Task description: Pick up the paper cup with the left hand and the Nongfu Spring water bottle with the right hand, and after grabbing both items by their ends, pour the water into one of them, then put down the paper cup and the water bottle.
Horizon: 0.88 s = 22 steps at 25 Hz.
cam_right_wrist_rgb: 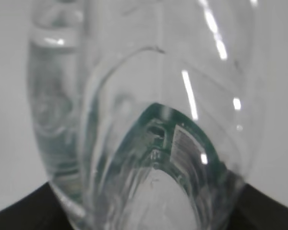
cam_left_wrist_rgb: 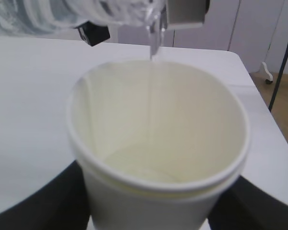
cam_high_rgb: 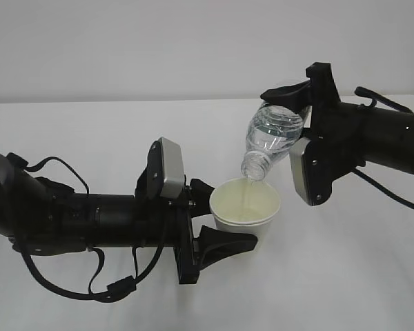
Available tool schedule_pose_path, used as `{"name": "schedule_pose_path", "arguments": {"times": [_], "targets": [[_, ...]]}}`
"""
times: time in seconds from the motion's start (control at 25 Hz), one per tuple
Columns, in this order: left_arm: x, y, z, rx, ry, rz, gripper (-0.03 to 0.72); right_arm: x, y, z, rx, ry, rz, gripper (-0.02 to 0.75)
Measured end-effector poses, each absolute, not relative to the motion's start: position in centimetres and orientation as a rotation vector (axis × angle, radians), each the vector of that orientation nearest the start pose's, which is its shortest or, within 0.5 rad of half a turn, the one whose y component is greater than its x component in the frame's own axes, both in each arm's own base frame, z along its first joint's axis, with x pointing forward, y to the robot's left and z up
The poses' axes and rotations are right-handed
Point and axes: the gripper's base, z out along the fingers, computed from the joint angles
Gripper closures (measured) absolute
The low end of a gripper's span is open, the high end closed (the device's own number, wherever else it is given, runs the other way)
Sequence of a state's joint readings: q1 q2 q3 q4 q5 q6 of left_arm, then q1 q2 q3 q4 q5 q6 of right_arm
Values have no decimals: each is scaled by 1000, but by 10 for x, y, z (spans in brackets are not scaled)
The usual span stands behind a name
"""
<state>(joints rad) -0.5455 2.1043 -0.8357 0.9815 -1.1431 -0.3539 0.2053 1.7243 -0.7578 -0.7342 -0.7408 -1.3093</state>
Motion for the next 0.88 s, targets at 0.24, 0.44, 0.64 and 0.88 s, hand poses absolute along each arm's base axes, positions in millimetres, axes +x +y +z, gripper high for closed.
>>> {"name": "schedule_pose_path", "arguments": {"times": [0.24, 0.44, 0.64, 0.88], "targets": [[263, -240, 105, 1214, 1447, -1032, 215, 321, 109, 194, -1781, 632, -751, 283], [263, -240, 105, 1214, 1447, -1032, 215, 321, 109, 194, -1780, 633, -752, 283], [263, -240, 105, 1214, 1447, -1032, 216, 321, 109, 195, -1779, 632, -753, 283], [263, -240, 105, 1214, 1447, -1032, 215, 321, 109, 195, -1783, 625, -758, 283]]}}
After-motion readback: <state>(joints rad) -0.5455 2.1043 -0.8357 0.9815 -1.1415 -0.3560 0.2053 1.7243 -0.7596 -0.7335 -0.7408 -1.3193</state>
